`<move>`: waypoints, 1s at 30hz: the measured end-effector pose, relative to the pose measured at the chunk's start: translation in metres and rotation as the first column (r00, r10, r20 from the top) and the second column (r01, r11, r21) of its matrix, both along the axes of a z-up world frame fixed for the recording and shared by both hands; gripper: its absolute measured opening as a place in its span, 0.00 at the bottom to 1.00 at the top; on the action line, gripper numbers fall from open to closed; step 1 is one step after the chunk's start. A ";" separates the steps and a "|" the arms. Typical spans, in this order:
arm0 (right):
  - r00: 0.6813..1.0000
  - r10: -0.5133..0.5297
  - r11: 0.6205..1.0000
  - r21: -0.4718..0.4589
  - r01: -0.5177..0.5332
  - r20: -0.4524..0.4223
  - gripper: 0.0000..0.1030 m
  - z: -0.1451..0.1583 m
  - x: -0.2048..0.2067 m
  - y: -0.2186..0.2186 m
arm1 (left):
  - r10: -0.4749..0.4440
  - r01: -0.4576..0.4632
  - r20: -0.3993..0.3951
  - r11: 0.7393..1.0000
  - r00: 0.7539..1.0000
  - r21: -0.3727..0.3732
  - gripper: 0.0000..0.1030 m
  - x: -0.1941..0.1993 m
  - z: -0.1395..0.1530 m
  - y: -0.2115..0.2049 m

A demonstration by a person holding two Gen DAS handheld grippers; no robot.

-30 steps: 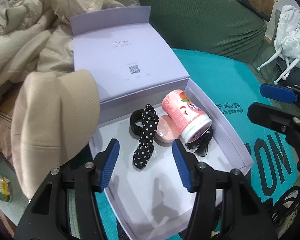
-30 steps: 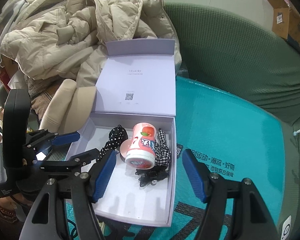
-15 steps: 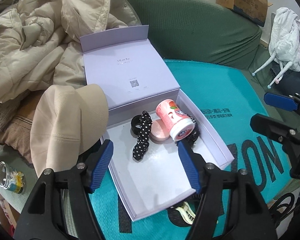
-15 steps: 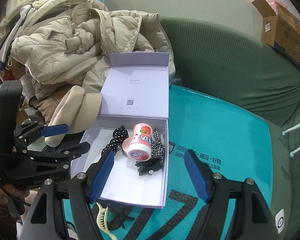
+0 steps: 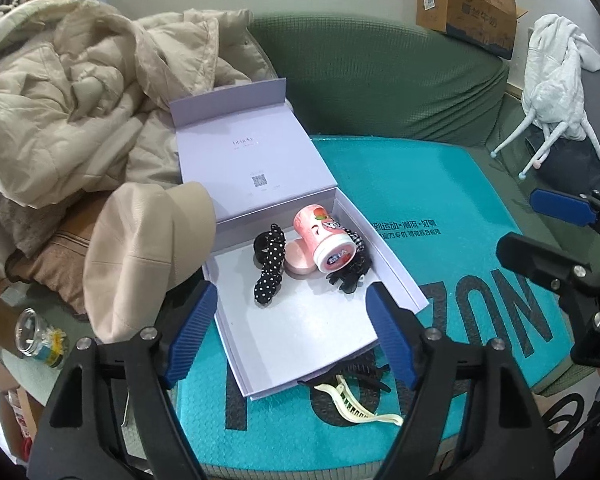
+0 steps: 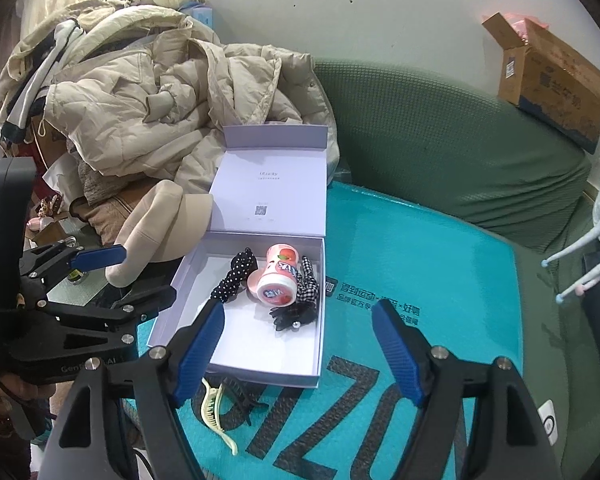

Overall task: Organize objects
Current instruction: 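Withdraw both open tools from the box toward the claw clips on the mat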

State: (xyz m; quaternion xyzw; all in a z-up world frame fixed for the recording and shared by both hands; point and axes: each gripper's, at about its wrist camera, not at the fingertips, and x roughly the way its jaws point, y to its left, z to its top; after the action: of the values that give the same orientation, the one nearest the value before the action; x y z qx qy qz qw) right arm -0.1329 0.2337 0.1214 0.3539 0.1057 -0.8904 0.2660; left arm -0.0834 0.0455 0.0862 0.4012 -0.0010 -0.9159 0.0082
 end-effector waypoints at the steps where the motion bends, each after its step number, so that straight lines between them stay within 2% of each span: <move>1: 1.000 -0.001 1.000 -0.001 0.001 0.000 0.75 0.002 0.003 0.002 | -0.002 0.002 -0.002 1.000 1.000 0.001 0.75 0.004 0.003 0.001; 10: 1.000 -0.009 1.000 -0.013 0.009 0.013 0.76 0.003 0.022 0.016 | -0.019 0.019 0.009 0.999 1.000 0.027 0.77 0.024 0.011 0.008; 18: 0.999 0.002 1.000 -0.005 -0.002 0.045 0.77 -0.017 0.038 0.021 | -0.037 0.037 0.023 0.999 0.999 -0.019 0.78 0.045 -0.003 0.019; 30: 0.997 -0.004 1.000 0.004 0.004 0.079 0.77 -0.041 0.053 0.028 | -0.039 0.040 0.058 0.999 0.998 -0.018 0.78 0.067 -0.024 0.020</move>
State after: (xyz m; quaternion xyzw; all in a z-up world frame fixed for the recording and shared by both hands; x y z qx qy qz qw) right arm -0.0799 0.2615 0.0804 0.3896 0.0959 -0.8761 0.2675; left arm -0.0164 0.0659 0.0622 0.4274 -0.0179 -0.9038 -0.0063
